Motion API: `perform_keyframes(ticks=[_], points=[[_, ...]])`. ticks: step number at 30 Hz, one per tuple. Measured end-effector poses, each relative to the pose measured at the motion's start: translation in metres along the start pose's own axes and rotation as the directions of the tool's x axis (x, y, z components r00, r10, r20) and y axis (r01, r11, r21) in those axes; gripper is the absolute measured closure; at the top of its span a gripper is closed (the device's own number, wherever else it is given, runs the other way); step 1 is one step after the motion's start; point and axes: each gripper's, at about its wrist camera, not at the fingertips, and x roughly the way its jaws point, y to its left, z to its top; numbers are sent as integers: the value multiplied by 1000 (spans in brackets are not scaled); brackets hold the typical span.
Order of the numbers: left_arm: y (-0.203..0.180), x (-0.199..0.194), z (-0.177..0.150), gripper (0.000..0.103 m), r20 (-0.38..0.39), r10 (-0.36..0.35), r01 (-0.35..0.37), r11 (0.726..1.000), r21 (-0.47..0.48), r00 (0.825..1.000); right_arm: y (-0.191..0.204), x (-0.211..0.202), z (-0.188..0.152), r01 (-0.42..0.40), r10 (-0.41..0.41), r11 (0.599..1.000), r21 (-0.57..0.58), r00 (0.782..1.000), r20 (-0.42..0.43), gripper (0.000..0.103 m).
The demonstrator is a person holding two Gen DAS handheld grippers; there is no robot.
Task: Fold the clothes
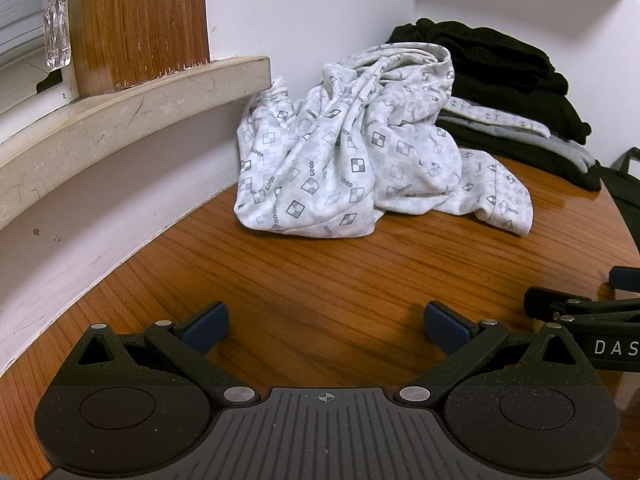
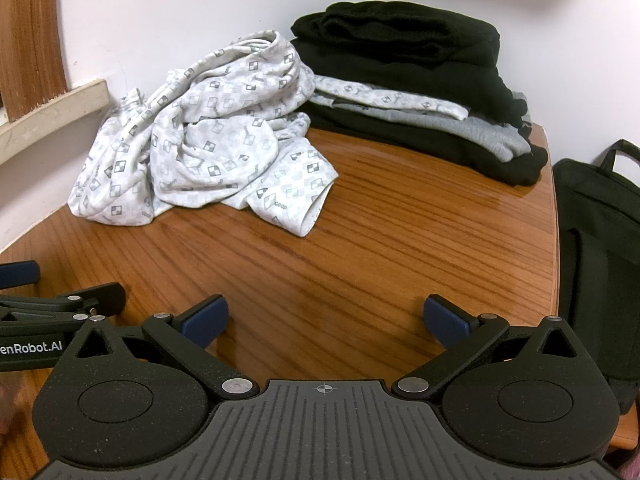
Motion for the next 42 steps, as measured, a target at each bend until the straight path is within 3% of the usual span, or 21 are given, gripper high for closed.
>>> perform_keyframes(ticks=[29, 32, 35, 42], points=[[0, 0, 0, 0, 1, 6, -6, 1000, -4, 1000, -1, 2, -1, -5, 5, 1000, -2, 1000, 0, 0], [3, -2, 1, 0, 24, 34, -34, 999, -7, 999, -3, 4, 0, -69, 69, 997, -42, 998, 0, 0], [12, -12, 5, 0, 75, 51, -49, 998, -30, 996, -8, 6, 5, -236, 236, 965, -119, 972, -7, 0], [30, -29, 11, 0, 160, 28, -11, 995, -101, 987, -25, 12, 40, -278, 311, 913, -300, 948, 68, 0]])
